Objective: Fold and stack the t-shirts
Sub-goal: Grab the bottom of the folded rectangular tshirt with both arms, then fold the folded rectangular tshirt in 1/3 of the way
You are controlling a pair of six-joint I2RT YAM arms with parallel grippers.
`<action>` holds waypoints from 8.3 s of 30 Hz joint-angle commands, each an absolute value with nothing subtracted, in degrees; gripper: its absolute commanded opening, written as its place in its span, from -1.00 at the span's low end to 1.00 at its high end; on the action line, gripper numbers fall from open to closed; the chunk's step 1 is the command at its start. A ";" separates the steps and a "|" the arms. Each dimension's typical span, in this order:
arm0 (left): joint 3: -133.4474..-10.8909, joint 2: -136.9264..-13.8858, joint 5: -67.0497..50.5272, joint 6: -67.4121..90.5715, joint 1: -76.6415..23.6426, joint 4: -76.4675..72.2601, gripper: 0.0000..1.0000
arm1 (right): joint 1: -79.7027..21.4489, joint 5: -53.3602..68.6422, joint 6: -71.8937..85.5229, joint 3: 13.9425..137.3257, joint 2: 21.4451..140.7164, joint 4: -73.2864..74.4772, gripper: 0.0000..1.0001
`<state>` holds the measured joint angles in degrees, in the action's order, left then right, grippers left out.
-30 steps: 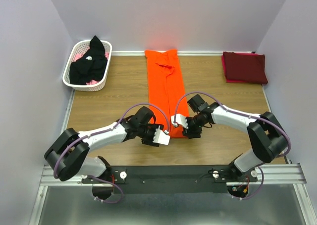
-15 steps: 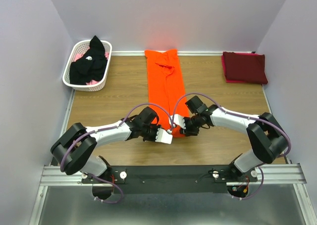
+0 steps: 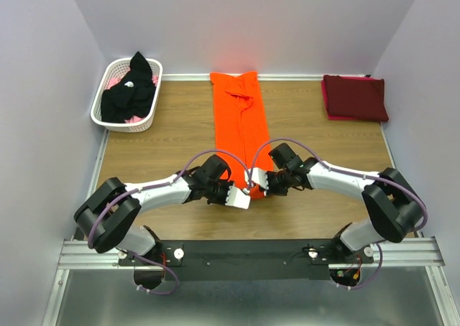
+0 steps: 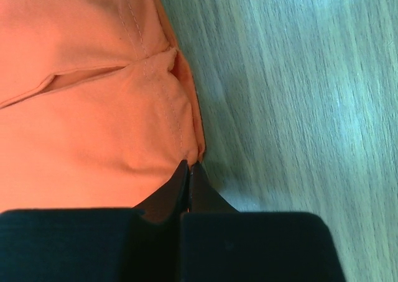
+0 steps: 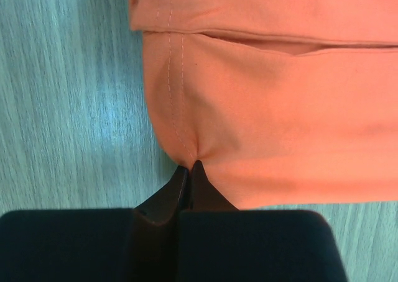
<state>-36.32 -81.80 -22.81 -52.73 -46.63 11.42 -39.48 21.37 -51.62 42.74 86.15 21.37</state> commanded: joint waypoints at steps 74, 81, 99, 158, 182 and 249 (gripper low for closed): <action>-89.91 -116.81 -26.28 -75.14 -17.58 21.53 -1.00 | -20.74 22.67 -62.23 107.66 130.34 35.16 -0.99; -90.97 -118.39 -26.02 -75.50 -17.49 21.36 -1.00 | -20.65 22.41 -62.31 109.95 132.01 35.16 -0.99; -96.41 -120.50 -24.43 -71.81 -16.52 16.96 -0.08 | -19.78 21.62 -53.80 121.63 136.05 34.89 0.07; -103.12 -124.55 -47.46 -9.14 -11.87 9.41 -0.13 | -21.62 42.19 -6.41 92.39 132.10 26.89 -0.14; -48.88 -87.46 -61.52 -6.19 -12.39 5.20 -0.13 | -22.41 48.61 -17.72 96.04 118.12 51.25 -0.03; -51.06 -104.94 -51.94 3.95 -19.42 -6.59 -0.12 | -26.45 36.30 -6.76 108.11 133.50 35.42 -0.25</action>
